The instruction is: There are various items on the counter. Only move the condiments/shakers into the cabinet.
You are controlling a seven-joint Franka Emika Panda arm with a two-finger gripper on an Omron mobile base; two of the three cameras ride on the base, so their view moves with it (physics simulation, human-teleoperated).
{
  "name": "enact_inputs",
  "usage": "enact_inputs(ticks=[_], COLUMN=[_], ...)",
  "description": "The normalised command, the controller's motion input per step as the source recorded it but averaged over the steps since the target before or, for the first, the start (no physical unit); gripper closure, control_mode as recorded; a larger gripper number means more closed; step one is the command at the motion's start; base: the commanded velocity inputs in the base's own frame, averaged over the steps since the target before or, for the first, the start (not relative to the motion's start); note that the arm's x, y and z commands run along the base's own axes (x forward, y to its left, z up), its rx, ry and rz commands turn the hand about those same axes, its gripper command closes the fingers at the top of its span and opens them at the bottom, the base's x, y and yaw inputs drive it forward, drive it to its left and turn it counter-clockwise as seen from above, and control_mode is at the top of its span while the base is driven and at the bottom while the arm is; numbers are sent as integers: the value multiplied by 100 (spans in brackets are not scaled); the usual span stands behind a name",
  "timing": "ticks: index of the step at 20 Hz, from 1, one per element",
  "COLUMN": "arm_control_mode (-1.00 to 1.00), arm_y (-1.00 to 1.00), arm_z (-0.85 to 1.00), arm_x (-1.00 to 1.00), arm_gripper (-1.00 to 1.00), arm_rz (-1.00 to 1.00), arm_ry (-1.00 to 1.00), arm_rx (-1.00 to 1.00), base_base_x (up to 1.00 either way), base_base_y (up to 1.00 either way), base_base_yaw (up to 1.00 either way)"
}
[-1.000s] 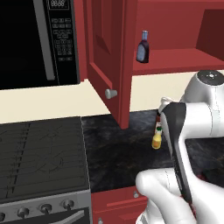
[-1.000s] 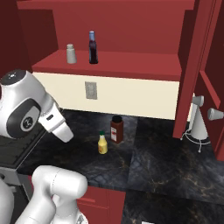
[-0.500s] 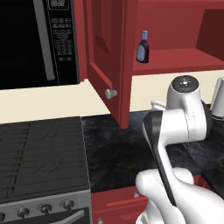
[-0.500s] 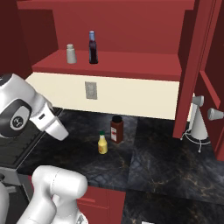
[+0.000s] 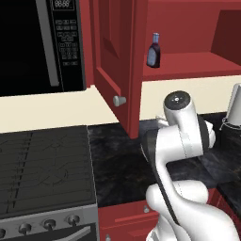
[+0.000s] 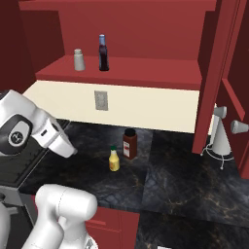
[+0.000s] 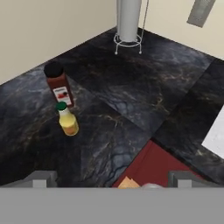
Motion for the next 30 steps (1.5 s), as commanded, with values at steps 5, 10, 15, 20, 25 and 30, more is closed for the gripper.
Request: enact_inputs(ticks=[5, 10, 15, 20, 25, 30], arm_control_mode=[-100, -100, -100, -100, -100, -100], arm_y=[0, 0, 0, 0, 0, 0], arm_z=[-38, -30, -27, -23, -16, -5], arm_x=[29, 30, 16, 15, 25, 34], arm_gripper=[-100, -100, -100, -100, -100, -100], arm_rz=[-3, -1, -3, -13, -15, -14], arm_ry=[0, 0, 0, 0, 0, 0], arm_rx=[0, 0, 0, -1, -5, -11], base_base_x=[0, 0, 0, 0, 0, 0], base_base_y=[0, 0, 0, 0, 0, 0], base_base_yaw=[0, 0, 0, 0, 0, 0])
